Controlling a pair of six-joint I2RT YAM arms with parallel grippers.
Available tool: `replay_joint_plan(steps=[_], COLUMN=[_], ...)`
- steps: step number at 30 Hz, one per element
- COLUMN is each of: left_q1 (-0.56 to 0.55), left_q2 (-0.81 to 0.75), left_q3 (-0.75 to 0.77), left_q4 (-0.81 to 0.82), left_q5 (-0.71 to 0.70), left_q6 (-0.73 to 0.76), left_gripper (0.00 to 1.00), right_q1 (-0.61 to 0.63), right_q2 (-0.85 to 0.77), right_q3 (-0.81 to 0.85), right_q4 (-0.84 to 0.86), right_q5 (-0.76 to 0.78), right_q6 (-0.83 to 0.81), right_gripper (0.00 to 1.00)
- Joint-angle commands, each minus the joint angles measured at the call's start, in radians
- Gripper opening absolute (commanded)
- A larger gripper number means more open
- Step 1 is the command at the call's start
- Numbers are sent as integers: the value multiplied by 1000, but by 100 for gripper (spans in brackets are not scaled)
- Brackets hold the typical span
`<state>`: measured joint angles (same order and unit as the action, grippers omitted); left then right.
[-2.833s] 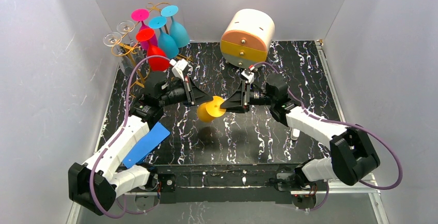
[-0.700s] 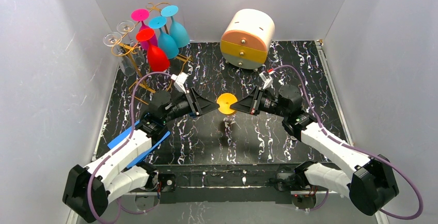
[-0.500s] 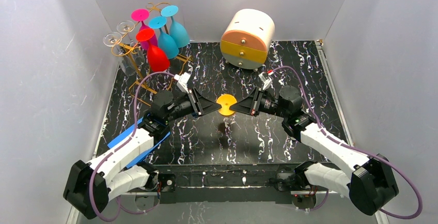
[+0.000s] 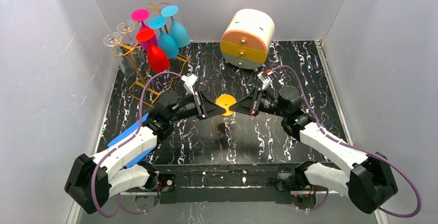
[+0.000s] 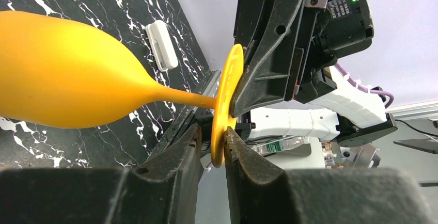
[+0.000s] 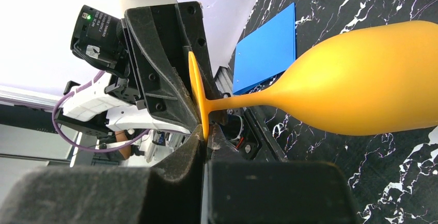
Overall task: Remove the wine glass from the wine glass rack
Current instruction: Place the wine glass at the center of the board.
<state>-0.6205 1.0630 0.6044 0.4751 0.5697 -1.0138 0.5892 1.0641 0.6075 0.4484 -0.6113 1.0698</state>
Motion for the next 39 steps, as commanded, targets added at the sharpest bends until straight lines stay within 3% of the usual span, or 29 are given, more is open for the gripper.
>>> replay_joint_plan(steps=[1,9,20,23,27,33,37,39], left_q1=[-15,-19,-21,-24,-38,-42,-42,-40], left_q2=[9,20,30,43,44,31,23,9], left_q3=[43,47,94,104,90,76,70,66], left_q4=[23,21,-57,-48,15,22,11,10], left_q5=[29,25,69,83,58,25,33,26], left_q6=[21,32,103,96,55,54,83,107], left_gripper=[20,0,0,11,14,0,0,0], right_q1=[-5,-5,-5,-4,-5,-5,-6,-6], right_q2=[0,19,23,29,33,40,24,14], right_q3=[12,25,36,42,26,20,17,19], right_q4=[95,97,92,95,148,166,148,128], right_q5=[-39,-76,-83,-88,-85,-93,-75,-60], right_q6=[-2,-2,-7,-6,22,34,28,19], right_gripper=[1,1,4,1,1,1,1,12])
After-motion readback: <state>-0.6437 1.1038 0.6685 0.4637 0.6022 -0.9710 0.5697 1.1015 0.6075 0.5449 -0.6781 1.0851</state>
